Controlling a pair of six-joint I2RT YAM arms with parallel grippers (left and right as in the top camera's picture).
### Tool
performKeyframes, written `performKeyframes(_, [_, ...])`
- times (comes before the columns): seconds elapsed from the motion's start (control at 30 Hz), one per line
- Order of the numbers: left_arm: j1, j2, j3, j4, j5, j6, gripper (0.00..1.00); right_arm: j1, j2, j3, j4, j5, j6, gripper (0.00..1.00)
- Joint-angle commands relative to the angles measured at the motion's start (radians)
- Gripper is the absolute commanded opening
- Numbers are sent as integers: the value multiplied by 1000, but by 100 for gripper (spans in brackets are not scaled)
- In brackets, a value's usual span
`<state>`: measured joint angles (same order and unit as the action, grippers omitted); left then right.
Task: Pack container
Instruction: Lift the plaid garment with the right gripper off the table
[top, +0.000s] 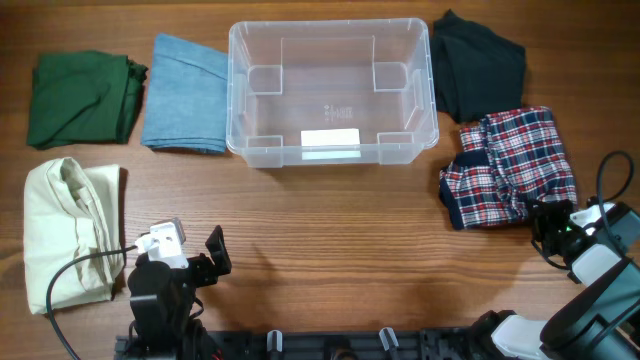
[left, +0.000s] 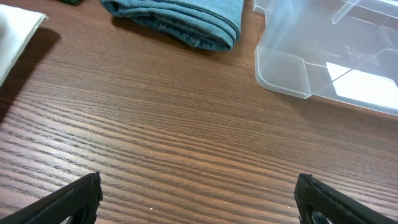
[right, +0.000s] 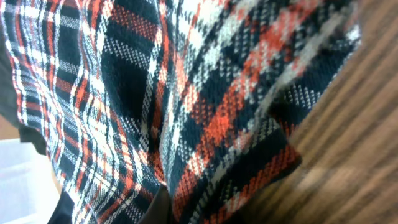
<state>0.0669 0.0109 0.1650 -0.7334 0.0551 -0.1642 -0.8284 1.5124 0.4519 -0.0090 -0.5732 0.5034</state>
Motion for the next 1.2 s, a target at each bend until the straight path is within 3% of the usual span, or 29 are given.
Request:
performKeyframes(0.0, [6,-8,0,-10,19,-15,100,16,34,-32,0,-81,-32,4])
performKeyframes(1.17, [6,-8,0,-10,19,-15,100,16,-247,128,-7,-451,-2,4])
